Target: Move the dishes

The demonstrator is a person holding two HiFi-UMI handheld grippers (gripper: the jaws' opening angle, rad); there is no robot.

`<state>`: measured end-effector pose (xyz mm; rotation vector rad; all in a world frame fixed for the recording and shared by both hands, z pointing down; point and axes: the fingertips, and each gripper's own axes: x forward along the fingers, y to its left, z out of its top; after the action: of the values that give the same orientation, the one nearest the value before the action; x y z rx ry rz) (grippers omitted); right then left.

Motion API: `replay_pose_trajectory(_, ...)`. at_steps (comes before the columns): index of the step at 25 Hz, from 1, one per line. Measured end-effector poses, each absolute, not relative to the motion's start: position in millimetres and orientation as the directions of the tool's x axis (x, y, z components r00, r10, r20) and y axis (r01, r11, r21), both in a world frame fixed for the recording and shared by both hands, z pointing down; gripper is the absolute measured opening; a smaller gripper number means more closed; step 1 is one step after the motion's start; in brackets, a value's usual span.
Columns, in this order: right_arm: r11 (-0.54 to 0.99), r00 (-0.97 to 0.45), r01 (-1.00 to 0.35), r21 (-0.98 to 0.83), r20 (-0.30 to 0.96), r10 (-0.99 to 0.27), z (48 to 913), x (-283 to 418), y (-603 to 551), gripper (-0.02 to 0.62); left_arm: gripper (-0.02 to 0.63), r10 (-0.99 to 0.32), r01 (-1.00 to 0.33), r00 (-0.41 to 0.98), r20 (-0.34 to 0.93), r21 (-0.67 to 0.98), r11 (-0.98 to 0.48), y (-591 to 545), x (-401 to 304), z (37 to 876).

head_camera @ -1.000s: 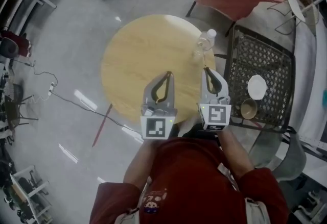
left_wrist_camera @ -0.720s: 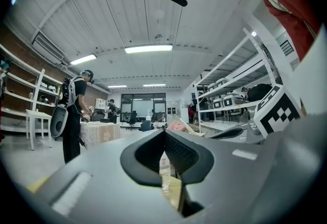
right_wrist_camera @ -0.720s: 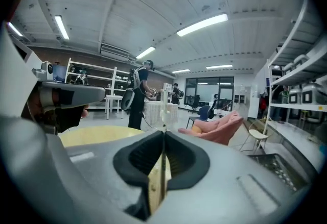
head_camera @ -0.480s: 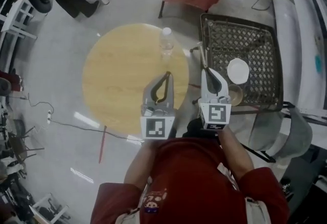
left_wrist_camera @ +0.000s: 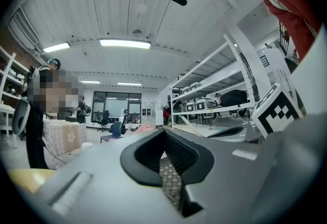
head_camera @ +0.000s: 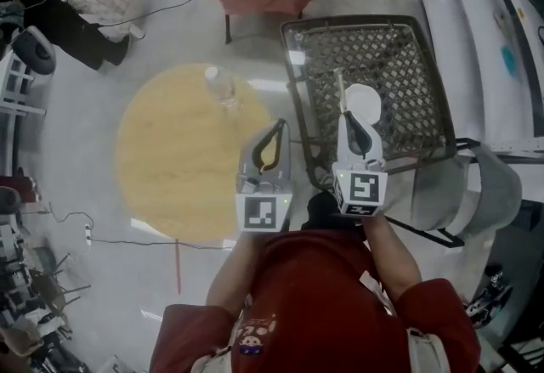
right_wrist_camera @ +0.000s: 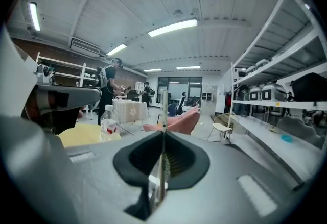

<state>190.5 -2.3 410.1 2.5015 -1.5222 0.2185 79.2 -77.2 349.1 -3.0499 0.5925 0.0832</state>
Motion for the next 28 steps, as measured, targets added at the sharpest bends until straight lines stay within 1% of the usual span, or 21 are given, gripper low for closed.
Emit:
replay_pose_trajectory(7,-0.555,0.559,-0.827,0.088,0.237,-0.795,411.3,239.5,49.7,0.020,0.006,-0.267,-0.269,0.962,-0.055,-0.030,-0.963,-39.0,133.7,345.7)
replay_pose_trajectory(11,-0.593,0.595,-0.800,0.091,0.246,-0.765,415.1,264.8,79.2,0.020,0.006,-0.193,-0.196,0.980,-0.042,-0.111,-0.974,-12.3,167.0,346.9)
replay_pose_trajectory(13,-0.610,0.612,-0.787,0.092,0.247,-0.751,416.7,277.0,93.0,0.020,0.006,-0.178,-0.182,0.983,-0.048,-0.075,-0.981,-0.2,182.0,348.4)
replay_pose_trajectory(15,-0.629,0.630,-0.772,0.093,0.249,-0.736,418.9,289.9,107.0,0.020,0.006,-0.118,-0.122,0.992,-0.036,-0.175,-0.977,14.1,197.7,348.7)
replay_pose_trajectory(16,-0.638,0.638,-0.764,0.093,0.249,-0.728,420.5,296.5,114.0,0.020,0.006,-0.105,-0.109,0.994,-0.032,-0.177,-0.978,19.9,204.8,350.0)
replay_pose_trajectory(18,-0.655,0.653,-0.750,0.088,0.253,-0.714,423.9,308.0,126.8,0.020,0.006,-0.128,-0.130,0.991,-0.042,-0.046,-0.991,27.8,216.3,354.8)
replay_pose_trajectory(20,-0.671,0.665,-0.737,0.079,0.265,-0.699,426.7,316.7,137.5,0.020,0.006,-0.123,-0.123,0.991,-0.051,0.000,-0.992,36.1,227.2,357.9)
replay_pose_trajectory(24,-0.687,0.674,-0.723,0.064,0.283,-0.683,433.5,330.4,152.3,0.020,0.006,-0.090,-0.091,0.995,-0.038,-0.018,-0.996,51.9,245.5,364.4)
replay_pose_trajectory(27,-0.694,0.676,-0.717,0.061,0.302,-0.672,444.0,340.9,164.9,0.020,0.006,-0.047,-0.049,0.999,-0.018,-0.102,-0.994,65.5,258.8,368.0)
replay_pose_trajectory(28,-0.697,0.677,-0.714,0.059,0.308,-0.668,447.6,344.1,168.2,0.020,0.006,-0.053,-0.054,0.998,-0.017,-0.075,-0.996,67.6,262.2,370.4)
